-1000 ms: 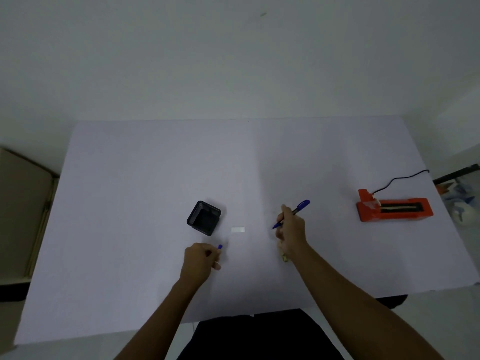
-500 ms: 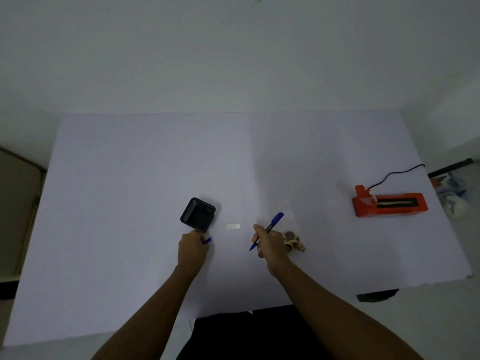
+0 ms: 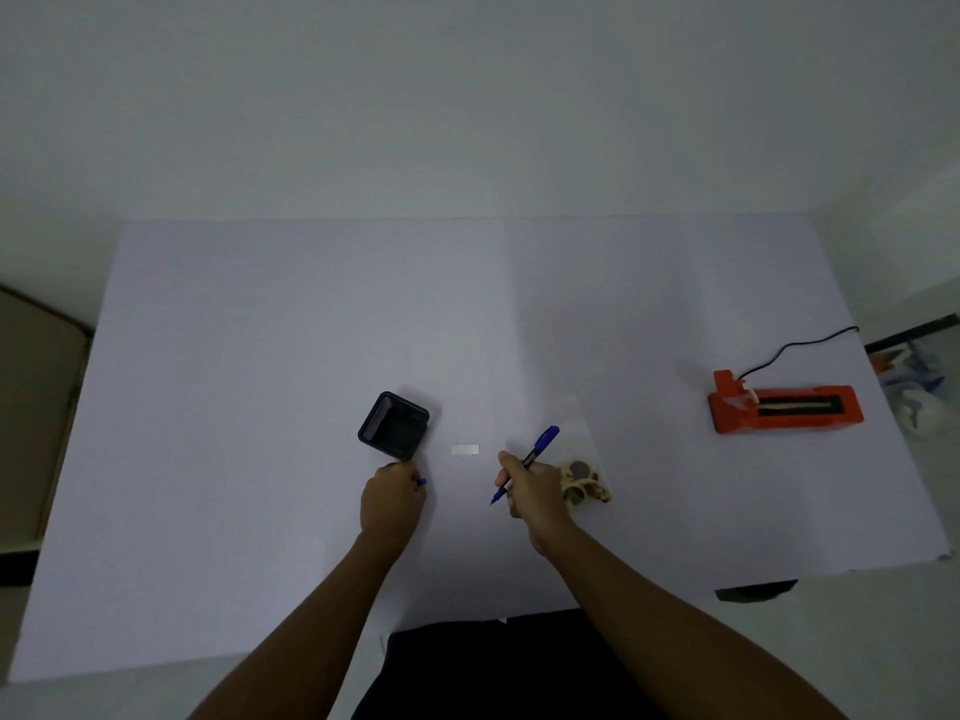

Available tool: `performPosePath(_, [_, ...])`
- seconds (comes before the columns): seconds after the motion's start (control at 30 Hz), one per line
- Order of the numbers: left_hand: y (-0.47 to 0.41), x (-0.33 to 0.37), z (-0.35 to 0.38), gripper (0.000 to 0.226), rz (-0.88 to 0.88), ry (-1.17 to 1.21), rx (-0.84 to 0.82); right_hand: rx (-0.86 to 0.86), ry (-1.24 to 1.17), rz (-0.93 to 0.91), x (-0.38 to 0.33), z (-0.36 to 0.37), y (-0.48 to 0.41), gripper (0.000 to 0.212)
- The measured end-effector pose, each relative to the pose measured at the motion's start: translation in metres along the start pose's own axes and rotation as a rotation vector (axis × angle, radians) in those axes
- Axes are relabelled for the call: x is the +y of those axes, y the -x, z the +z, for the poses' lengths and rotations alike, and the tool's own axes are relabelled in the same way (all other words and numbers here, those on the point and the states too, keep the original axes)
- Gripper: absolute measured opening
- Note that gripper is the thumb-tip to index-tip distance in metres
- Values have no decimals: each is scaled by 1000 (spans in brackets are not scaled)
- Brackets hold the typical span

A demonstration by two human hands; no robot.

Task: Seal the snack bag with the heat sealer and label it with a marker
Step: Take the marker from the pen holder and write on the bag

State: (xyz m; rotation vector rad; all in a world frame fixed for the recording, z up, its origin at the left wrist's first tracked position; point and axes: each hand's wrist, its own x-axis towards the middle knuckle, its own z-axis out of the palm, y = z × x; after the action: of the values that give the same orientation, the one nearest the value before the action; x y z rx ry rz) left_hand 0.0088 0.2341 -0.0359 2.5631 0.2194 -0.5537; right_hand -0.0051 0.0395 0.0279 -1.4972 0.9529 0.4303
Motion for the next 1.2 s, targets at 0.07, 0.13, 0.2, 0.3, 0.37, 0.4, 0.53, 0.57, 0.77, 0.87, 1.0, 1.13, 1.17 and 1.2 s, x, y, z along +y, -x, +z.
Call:
performPosePath(0.07, [1, 2, 1, 6, 11, -20, -3, -2, 2, 6, -1, -1, -1, 41])
performPosePath(0.13, [1, 4, 2, 7, 20, -28, -6, -9, 1, 8, -1, -3, -1, 41])
performPosePath(0.2, [2, 5, 3, 9, 19, -23, -9, -15, 1, 6, -1, -5, -2, 41])
performPosePath(0.3, [3, 5, 5, 12, 8, -17, -3, -17, 14, 9, -1, -7, -3, 41])
performPosePath(0.37, [5, 4, 7, 16, 5, -14, 2, -19, 17, 12, 0, -9, -4, 41])
performPosePath(0.4, [5, 5, 8, 17, 8, -9, 2, -18, 18, 11, 0, -10, -4, 41])
performPosePath(0.53, [4, 17, 17, 16, 100, 22, 22, -14, 14, 2, -2, -14, -6, 41])
performPosePath(0.57, [3, 21, 19, 17, 131, 29, 29, -16, 11, 0, -3, -15, -7, 41])
performPosePath(0.77, [-11, 51, 26, 32, 205, 23, 74, -18, 22, 3, -3, -22, -15, 41])
performPosePath(0.87, [-24, 52, 31, 27, 206, -89, 48, -15, 24, 10, -2, -25, -20, 41])
performPosePath(1.0, [-33, 48, 37, 17, 205, -196, 14, -12, 29, 14, -1, -27, -26, 41])
performPosePath(1.13, [-36, 47, 40, 12, 189, -229, 7, -15, 10, -7, -2, -27, -31, 42])
performPosePath(1.17, [-37, 47, 41, 11, 190, -237, 10, -16, 9, -19, -2, -26, -33, 42])
performPosePath(1.2, [-37, 47, 41, 10, 191, -237, 10, -15, 7, -36, -3, -25, -34, 41])
